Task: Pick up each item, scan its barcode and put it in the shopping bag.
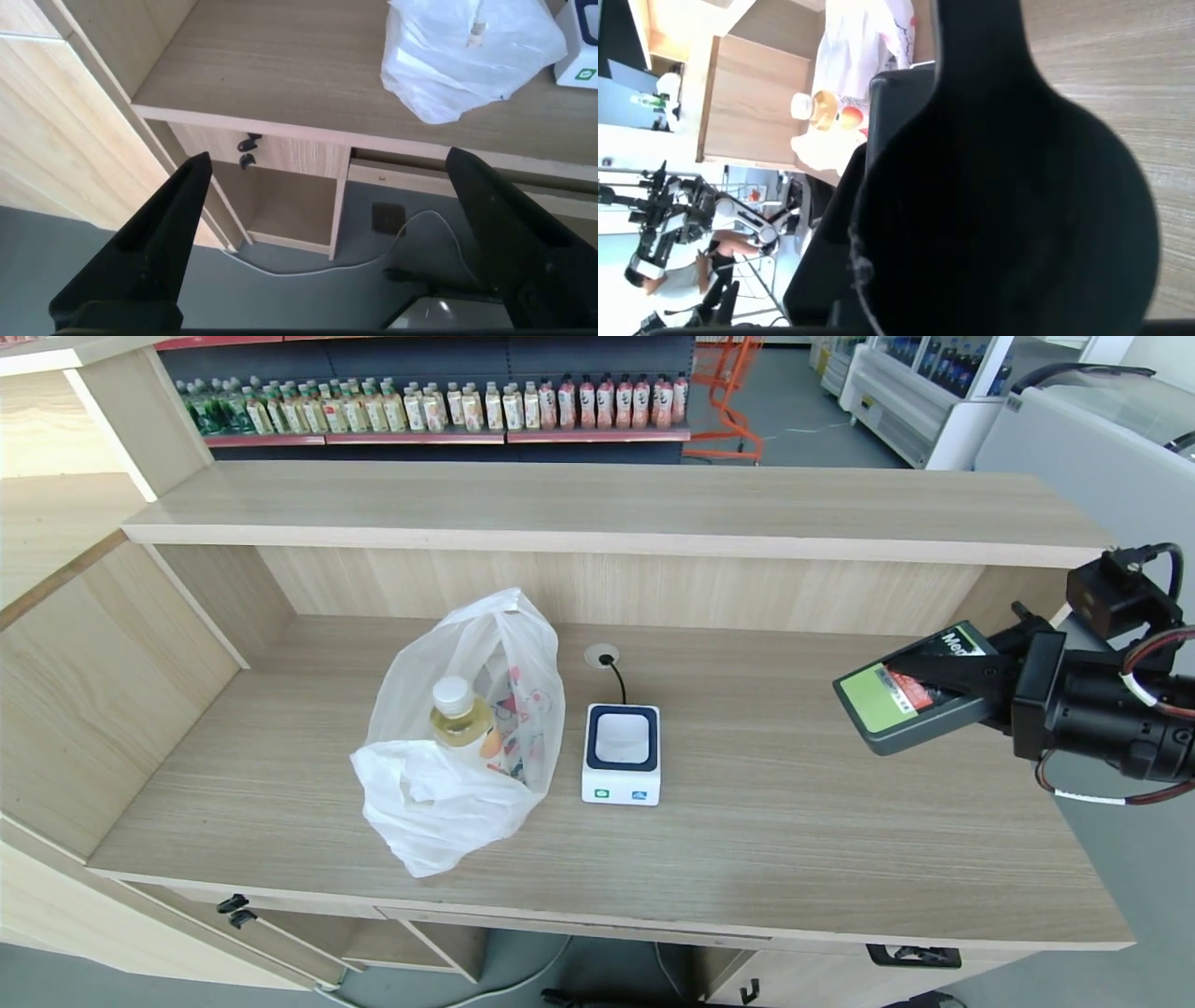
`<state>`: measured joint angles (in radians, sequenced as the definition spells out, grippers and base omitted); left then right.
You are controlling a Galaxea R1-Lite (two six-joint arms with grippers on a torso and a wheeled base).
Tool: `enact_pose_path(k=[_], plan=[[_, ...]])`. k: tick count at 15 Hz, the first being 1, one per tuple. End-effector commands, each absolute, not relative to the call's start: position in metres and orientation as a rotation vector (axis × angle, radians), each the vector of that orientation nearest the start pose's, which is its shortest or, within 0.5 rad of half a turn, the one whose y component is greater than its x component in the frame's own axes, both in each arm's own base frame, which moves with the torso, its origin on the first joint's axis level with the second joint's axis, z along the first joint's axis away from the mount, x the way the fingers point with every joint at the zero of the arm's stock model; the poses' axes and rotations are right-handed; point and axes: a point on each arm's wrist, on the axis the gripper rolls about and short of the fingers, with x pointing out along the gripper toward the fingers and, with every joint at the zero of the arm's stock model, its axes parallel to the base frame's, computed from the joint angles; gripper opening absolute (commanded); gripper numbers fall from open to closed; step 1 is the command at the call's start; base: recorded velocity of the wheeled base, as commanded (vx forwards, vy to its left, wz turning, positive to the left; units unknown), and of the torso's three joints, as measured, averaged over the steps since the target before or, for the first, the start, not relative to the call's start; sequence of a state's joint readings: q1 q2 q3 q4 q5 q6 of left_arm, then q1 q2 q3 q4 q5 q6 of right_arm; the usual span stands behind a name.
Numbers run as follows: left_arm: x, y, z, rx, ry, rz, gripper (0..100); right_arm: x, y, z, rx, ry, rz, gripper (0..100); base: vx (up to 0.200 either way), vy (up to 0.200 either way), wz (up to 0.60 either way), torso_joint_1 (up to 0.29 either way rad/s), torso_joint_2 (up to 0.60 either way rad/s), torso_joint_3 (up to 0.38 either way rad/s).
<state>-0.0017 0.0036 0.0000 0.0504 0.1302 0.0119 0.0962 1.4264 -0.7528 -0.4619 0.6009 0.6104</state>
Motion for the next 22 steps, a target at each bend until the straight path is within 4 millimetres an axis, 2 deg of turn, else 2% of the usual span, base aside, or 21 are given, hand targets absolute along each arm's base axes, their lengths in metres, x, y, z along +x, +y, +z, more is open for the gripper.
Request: enact_pose_path(k=[1,4,7,13,22], plan=[[-0.023,0.003,0.070,0.016,0.054,0.128,100,0.234,0.036,0.226,0.635,0.416,0.613,0,0.000,0.200,0.00,0.002,0.01,0.002],[-0.023,0.003,0.070,0.016,0.054,0.128,100,0.236,0.036,0.222,0.623,0.425,0.606,0,0.000,0.133,0.00,0.010,0.00,0.002],[-0.023,0.003,0.070,0.017,0.054,0.127,100,0.232,0.035,0.209,0.472,0.411,0.625,0,0.000,0.000,0.00,0.000,0.00,0.000],[-0.023,0.003,0.070,0.016,0.054,0.128,100,0.234,0.038,0.207,0.467,0.424,0.635,0,0.167,0.000,0.00,-0.002,0.00,0.005],[-0.023,0.003,0.070,0.016,0.054,0.128,100,0.260,0.078,0.166,0.346,0.564,0.761,0,0.000,0.000,0.00,0.000,0.00,0.000]])
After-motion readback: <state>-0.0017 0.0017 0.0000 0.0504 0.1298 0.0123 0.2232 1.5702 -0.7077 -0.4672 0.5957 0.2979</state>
